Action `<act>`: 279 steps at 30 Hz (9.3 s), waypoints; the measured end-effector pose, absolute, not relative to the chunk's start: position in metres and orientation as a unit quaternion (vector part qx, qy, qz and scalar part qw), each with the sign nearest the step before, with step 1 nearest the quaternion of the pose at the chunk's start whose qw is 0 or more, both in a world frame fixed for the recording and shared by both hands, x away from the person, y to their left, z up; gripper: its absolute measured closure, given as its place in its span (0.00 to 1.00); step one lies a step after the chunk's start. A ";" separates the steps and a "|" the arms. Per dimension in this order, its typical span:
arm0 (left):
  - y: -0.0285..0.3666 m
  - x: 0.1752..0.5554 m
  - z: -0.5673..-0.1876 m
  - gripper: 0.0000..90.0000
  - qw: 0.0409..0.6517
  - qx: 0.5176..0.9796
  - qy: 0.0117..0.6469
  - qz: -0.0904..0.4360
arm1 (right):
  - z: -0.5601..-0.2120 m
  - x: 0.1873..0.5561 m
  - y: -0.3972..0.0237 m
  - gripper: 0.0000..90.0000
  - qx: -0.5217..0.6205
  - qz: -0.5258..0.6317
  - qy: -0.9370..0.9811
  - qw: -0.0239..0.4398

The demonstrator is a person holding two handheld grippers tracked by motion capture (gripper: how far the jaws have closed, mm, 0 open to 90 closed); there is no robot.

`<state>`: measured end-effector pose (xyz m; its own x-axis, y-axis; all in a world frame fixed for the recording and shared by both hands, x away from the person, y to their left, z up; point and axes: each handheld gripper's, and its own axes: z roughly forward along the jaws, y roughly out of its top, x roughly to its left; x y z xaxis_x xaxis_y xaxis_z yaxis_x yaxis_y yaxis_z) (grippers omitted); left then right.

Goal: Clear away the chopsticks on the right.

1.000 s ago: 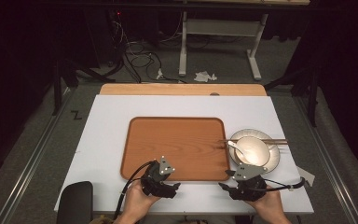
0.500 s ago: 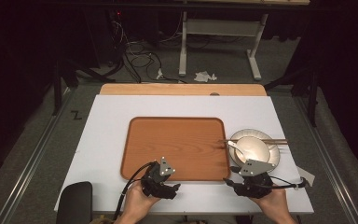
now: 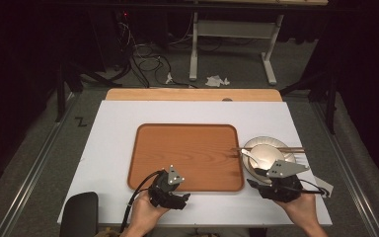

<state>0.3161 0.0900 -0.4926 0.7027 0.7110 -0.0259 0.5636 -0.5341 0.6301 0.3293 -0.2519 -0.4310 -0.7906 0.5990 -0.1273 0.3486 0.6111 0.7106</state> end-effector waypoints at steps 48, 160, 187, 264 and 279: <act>0.089 0.318 -0.497 0.30 0.309 0.869 0.370 0.114 | -0.447 0.484 -0.350 0.69 0.446 0.196 0.860 0.151; 0.088 0.314 -0.492 0.30 0.309 0.873 0.357 0.126 | -0.478 0.380 -0.170 0.94 0.346 0.244 0.896 0.136; 0.089 0.314 -0.491 0.30 0.309 0.873 0.356 0.129 | -0.489 0.383 -0.171 0.93 0.384 0.215 0.885 0.152; 0.091 0.317 -0.493 0.30 0.309 0.870 0.364 0.123 | -0.413 0.398 -0.330 0.76 0.454 0.336 0.803 0.192; 0.090 0.316 -0.495 0.30 0.306 0.871 0.364 0.122 | -0.438 0.412 -0.360 0.75 0.492 0.309 0.792 0.188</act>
<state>0.3163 0.0895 -0.4947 0.7055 0.7087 -0.0094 0.5593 -0.5485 0.6216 0.4122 -0.3601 -0.4384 -0.4455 0.8952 0.0066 0.6626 0.3248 0.6749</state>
